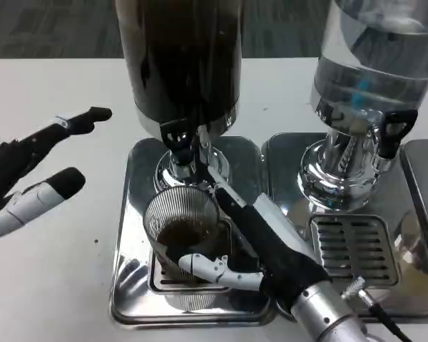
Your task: Grasp the cup under the faucet to collect the drink, then remove the cup.
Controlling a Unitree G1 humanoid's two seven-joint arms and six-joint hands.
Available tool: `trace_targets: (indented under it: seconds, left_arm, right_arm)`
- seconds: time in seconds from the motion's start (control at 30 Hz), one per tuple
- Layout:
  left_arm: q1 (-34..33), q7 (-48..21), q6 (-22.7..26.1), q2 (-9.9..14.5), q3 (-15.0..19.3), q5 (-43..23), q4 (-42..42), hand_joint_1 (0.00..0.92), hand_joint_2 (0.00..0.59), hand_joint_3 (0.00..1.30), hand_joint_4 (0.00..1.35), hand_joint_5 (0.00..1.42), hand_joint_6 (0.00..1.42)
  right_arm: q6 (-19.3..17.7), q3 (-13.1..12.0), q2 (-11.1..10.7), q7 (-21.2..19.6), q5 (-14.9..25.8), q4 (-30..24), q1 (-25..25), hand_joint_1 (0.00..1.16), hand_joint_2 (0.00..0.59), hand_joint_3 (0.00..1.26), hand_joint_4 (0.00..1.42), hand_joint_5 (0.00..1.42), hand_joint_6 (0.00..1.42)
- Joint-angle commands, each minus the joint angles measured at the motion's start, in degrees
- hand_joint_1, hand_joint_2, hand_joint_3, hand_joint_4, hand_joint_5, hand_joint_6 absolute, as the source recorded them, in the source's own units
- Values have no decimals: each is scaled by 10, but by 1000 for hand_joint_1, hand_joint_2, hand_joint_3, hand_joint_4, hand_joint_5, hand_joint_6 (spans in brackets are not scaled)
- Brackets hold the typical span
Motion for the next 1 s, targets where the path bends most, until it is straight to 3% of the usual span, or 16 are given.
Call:
trace_targets:
  seconds: [0.03, 0.4, 1.0]
  left_arm:
    - [7, 9, -5, -4, -10, 13, 24, 0, 65, 182, 106, 112, 59]
    - [6, 8, -6, -3, -18, 16, 61, 0, 67, 197, 114, 122, 58]
    - [5, -1, -1, -1, -22, 4, 78, 0, 84, 223, 137, 125, 58]
  right_arm:
    - [-14, 2, 3, -4, 4, 7, -8, 570, 210, 0, 0, 0, 35]
    - [-7, 10, 4, -11, -13, 17, -14, 566, 205, 0, 0, 0, 34]
    - [-5, 18, 12, -16, -25, 34, -25, 742, 172, 0, 0, 0, 60]
